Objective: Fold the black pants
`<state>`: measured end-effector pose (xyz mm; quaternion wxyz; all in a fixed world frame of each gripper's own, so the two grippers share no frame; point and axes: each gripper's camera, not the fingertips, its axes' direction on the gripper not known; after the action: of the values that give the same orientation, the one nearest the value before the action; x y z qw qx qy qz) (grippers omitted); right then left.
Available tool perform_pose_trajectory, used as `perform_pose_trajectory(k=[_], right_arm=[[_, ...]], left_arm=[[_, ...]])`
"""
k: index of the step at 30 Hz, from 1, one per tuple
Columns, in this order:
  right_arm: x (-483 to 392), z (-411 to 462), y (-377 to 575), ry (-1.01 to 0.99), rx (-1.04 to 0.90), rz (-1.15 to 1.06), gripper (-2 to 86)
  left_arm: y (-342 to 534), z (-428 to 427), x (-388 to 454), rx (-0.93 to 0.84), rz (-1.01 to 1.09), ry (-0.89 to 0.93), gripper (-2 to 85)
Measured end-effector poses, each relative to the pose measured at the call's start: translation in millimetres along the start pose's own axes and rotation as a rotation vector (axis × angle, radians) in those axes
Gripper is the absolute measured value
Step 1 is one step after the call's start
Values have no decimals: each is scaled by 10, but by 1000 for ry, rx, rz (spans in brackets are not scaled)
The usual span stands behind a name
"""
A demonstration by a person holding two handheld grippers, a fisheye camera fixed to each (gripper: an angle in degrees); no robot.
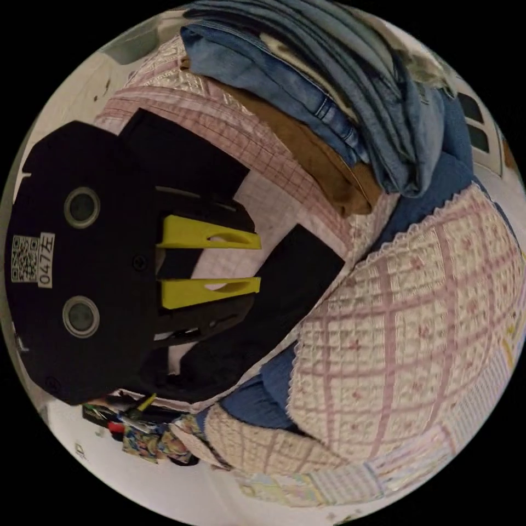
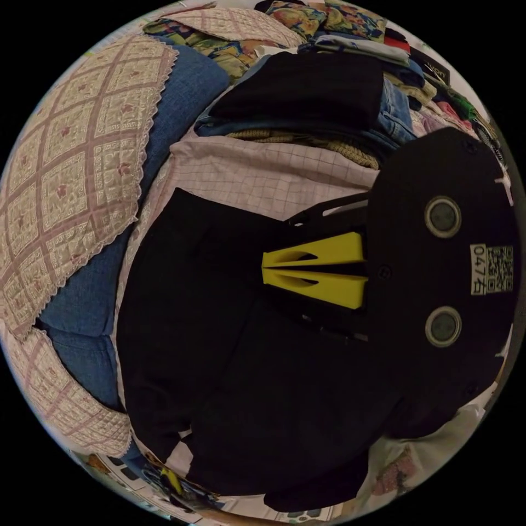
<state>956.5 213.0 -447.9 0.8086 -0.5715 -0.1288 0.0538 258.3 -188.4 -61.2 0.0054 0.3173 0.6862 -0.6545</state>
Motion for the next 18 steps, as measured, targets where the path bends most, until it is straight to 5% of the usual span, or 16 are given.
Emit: perform_pose_trajectory(k=[5, 11, 18], right_arm=[[74, -54, -33, -9, 30, 18, -11], [79, -92, -49, 27, 54, 6, -13], [162, -129, -23, 3, 75, 21, -12]], left_arm=[[-310, 352, -574, 29, -216, 50, 78], [-613, 493, -736, 86, -135, 175, 1], [-889, 448, -276, 150, 227, -210, -8]])
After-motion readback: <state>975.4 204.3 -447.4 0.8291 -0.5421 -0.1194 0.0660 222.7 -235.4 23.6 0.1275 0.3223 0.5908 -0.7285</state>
